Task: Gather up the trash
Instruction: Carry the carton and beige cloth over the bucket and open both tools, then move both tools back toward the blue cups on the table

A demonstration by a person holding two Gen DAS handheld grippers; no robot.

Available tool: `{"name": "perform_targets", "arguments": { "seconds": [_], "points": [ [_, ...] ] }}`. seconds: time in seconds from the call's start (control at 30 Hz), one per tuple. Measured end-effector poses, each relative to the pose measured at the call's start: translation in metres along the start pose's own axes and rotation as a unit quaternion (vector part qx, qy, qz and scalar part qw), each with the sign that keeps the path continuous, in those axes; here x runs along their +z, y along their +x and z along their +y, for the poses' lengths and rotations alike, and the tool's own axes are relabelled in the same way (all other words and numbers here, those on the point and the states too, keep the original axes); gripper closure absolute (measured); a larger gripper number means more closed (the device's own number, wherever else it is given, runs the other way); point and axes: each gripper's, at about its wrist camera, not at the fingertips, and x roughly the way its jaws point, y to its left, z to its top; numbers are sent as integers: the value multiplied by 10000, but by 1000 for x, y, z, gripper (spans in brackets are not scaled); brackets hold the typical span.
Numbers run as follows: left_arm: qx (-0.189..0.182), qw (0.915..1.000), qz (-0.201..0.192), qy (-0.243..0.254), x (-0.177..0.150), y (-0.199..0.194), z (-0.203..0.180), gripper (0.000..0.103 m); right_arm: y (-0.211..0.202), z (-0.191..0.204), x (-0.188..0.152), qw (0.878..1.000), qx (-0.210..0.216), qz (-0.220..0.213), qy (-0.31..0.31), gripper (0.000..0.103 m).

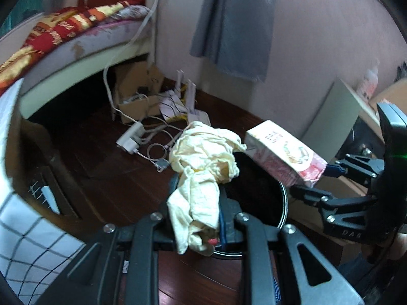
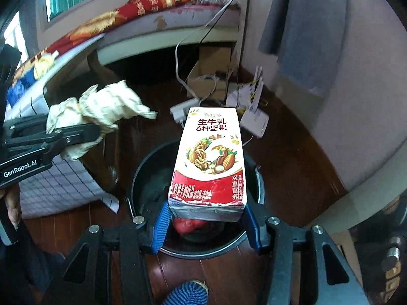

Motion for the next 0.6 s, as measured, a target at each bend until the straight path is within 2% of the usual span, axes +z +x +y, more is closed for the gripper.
{"name": "perform_targets", "arguments": {
  "seconds": [0.13, 0.17, 0.2, 0.23, 0.27, 0.3, 0.37, 0.47, 0.6],
  "points": [
    [-139, 9995, 264, 96, 1, 24, -5, 77, 22, 0, -4, 9994, 75, 280, -173, 49],
    [-266, 9988, 408, 107, 2, 33, -6, 68, 31, 0, -4, 9987, 142, 425, -238, 49],
    [-267, 9981, 550, 113, 2, 41, -6, 57, 40, 0, -5, 9980, 116, 543, -297, 44],
    [-19, 9973, 720, 128, 0, 51, -5, 23, 50, -2, -7, 9973, -58, 659, -321, 13],
    [216, 9967, 766, 159, 0, 56, -3, 4, 58, -5, -9, 9961, -258, 777, -314, 0],
    [376, 9966, 699, 199, -2, 55, 0, 3, 66, -10, -13, 9946, -437, 886, -311, 0],
    [465, 9964, 687, 180, -7, 51, 5, 2, 70, -17, -14, 9937, -554, 964, -148, 0],
    [641, 9958, 659, 46, -13, 43, 15, 2, 71, -24, -11, 9936, -558, 976, 104, 0],
    [799, 9952, 556, -96, -18, 31, 19, 1, 68, -18, -8, 9935, -640, 939, 91, 0]
  ]
}}
